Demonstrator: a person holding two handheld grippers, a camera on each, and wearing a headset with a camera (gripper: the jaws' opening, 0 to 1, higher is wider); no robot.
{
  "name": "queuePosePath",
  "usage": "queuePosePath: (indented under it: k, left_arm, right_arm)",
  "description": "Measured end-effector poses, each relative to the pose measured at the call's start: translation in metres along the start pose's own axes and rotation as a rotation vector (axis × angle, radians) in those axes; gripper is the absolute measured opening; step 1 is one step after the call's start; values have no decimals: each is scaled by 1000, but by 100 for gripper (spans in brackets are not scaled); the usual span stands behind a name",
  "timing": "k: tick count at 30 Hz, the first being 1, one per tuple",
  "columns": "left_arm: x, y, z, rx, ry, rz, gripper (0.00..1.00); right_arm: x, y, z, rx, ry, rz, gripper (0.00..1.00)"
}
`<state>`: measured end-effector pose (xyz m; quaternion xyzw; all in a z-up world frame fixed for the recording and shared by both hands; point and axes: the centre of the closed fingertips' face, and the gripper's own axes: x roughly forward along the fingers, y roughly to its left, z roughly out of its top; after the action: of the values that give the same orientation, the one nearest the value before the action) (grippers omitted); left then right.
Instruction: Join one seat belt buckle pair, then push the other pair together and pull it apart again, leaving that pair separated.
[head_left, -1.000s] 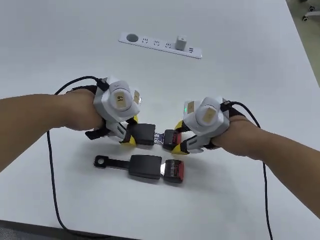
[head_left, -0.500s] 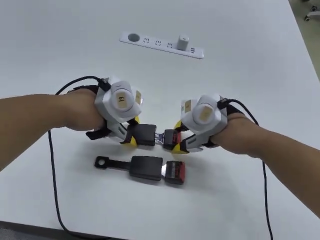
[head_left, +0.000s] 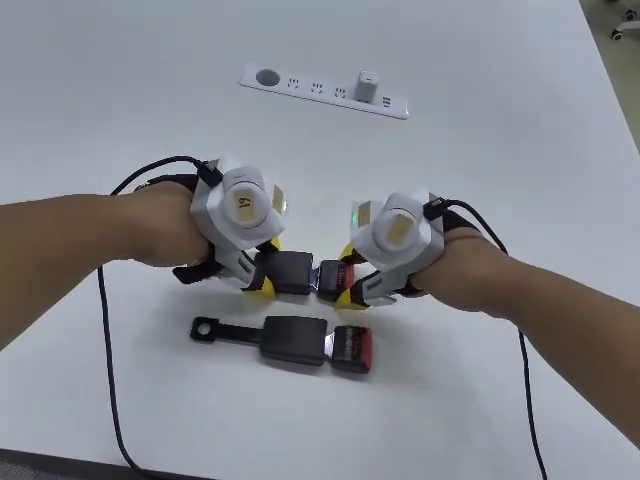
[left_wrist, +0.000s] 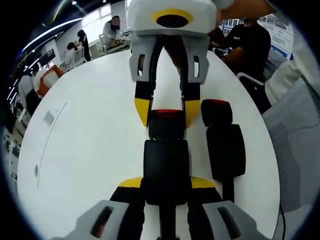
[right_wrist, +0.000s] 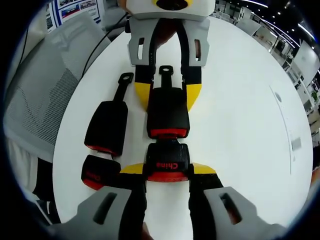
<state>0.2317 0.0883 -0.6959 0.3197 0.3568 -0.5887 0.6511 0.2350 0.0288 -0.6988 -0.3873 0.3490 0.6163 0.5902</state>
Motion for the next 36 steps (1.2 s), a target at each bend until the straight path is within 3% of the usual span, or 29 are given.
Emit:
queuePosePath:
  k: [21, 28, 31, 36]
  left_arm:
    - [0, 0, 1, -16, -9, 4, 33]
    - [0, 2, 0, -23, -12, 7, 33]
    - [0, 2, -1, -24, -13, 7, 33]
    - [1, 3, -3, -27, -17, 6, 33]
  right_arm:
    - [-2, 2, -2, 9, 7, -6, 30]
    - [-7, 1, -15, 33, 19, -10, 30]
    - [-9, 2, -16, 44, -10, -9, 31]
    - [-11, 4, -20, 34, -14, -16, 31]
